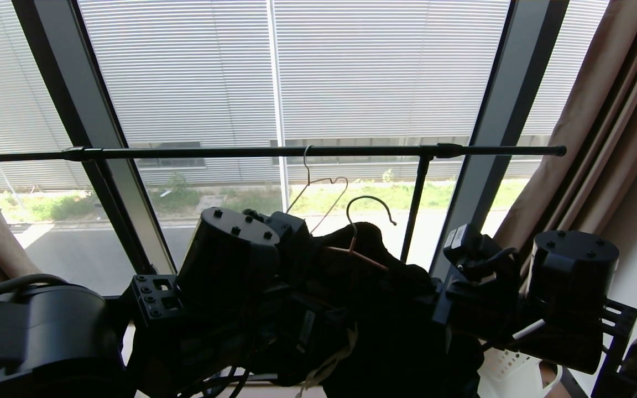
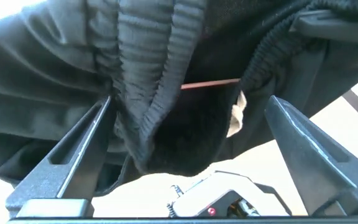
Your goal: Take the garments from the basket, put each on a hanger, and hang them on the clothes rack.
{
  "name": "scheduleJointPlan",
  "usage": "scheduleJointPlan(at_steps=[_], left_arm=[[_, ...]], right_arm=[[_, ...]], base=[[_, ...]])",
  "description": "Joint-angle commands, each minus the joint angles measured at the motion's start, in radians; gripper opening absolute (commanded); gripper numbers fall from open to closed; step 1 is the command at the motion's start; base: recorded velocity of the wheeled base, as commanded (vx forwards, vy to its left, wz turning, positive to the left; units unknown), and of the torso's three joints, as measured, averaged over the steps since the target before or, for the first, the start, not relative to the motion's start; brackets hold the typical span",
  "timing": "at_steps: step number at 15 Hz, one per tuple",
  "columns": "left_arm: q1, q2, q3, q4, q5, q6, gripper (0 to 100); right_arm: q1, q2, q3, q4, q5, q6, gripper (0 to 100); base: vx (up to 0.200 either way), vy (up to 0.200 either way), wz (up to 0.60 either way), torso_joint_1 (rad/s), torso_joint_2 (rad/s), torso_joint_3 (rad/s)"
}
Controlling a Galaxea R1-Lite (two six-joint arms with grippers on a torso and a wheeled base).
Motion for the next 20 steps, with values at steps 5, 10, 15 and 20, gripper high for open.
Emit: scheduleJointPlan(at_steps=[5,10,15,20], left_arm=[[-0.005,-0.087,0.057,-0.032,0.000,0.001,100],[0.015,-0.110,0.120,-0.107,-0.003,-0.001,100],[0.208,-0.204,0.123,-0.098,-0.259,0.064,100],[0.429,-0.224,0.138,-0.047,-0.515,0.392,100]], right_arm=[[-0.078,0.030,-0.020,0.001,0.068,-0.004,0],[-0.124,0.059,-0.022,0.001,0.130,-0.021,0],[-0.147,0.093,-0.017,0.001,0.185,-0.101,0],[-0.148,0.096,0.001,0.004,0.309,-0.193,0]], base=[[0.000,0.000,0.00,0.000,0.00,0.000],[0.000,0.000,0.00,0.000,0.00,0.000],[0.000,0.000,0.00,0.000,0.00,0.000],[0.000,0.000,0.00,0.000,0.00,0.000]])
